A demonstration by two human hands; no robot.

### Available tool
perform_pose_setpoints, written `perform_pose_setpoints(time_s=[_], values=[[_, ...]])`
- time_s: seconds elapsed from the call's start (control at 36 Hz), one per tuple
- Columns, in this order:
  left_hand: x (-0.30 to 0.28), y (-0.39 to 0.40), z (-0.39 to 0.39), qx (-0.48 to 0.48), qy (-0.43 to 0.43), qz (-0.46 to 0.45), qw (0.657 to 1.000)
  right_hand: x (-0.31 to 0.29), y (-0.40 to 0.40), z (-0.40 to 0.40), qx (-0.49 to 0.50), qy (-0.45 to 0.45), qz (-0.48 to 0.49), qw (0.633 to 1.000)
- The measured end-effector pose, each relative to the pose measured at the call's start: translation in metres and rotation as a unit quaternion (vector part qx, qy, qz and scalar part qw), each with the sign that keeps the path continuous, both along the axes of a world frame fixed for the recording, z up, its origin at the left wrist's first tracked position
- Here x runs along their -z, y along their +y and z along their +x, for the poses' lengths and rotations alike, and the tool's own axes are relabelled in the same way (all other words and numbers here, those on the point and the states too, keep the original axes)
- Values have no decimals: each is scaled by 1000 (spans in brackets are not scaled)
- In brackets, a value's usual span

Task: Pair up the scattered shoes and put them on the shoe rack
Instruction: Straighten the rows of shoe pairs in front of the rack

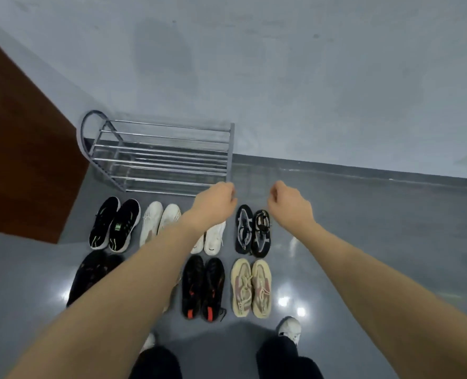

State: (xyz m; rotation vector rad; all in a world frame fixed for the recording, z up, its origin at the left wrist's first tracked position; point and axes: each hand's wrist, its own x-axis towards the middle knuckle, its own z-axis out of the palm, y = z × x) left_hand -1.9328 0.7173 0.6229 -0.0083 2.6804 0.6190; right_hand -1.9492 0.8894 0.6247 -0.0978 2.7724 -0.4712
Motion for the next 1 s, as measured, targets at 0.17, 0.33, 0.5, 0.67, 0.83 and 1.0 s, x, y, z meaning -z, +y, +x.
perform_pose_setpoints(time_s=[0.17,0.33,0.5,0.67,0.83,1.0], values=[[5,56,-9,-19,12,-9,1000,8,62,-17,-25,-18,10,999],[48,79,-25,-32,-1,5,999,56,87,-34,-34,-48,8,998],[128,87,-44,-20,-12,6,1000,146,92,-51,0,-69,-9,998],[249,94,-49,2,-47,0,999,270,95,-53,11,-94,-13,995],[380,101,-58,24,-45,-16,999,401,105,-58,15,-108,-19,994],[492,111,-74,34,-12,-11,999,518,116,-72,38,-119,-20,992]])
